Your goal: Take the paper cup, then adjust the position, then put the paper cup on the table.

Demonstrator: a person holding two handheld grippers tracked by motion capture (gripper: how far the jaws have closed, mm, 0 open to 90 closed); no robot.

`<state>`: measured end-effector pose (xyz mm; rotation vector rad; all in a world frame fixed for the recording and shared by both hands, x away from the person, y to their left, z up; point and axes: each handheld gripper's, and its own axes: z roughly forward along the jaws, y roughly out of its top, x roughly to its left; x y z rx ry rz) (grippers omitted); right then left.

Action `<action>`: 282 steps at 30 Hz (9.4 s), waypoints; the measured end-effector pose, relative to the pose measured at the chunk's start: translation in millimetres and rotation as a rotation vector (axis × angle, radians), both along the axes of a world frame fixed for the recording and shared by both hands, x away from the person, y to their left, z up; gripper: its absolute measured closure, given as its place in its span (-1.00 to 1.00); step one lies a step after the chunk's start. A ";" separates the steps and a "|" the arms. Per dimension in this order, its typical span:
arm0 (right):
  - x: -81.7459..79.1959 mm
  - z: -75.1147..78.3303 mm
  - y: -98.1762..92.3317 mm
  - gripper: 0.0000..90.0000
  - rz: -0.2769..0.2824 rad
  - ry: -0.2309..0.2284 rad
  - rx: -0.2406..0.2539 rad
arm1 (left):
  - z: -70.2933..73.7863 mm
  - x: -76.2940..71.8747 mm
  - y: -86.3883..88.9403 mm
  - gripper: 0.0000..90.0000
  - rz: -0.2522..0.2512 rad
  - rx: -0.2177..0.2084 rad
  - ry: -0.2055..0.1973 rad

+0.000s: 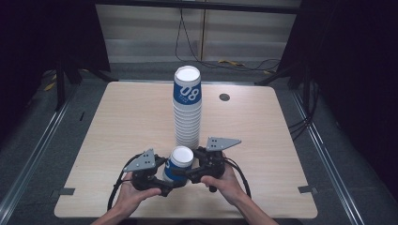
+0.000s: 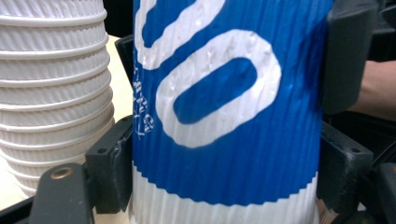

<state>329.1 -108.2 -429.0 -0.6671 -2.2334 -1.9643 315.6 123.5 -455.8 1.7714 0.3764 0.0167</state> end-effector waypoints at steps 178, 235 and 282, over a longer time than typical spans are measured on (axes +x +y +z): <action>-4.5 -8.0 -0.2 -0.33 0.303 0.001 -0.778 | 3.9 5.0 -27.9 -0.65 -0.249 0.632 -0.084; 5.5 -10.4 -50.9 -0.33 0.102 -0.015 -0.487 | 20.4 22.4 23.6 -0.65 -0.045 0.110 0.010; -3.4 -18.2 -38.0 -0.33 0.132 -0.111 -0.169 | 19.1 24.6 11.7 -0.73 -0.110 -0.017 0.072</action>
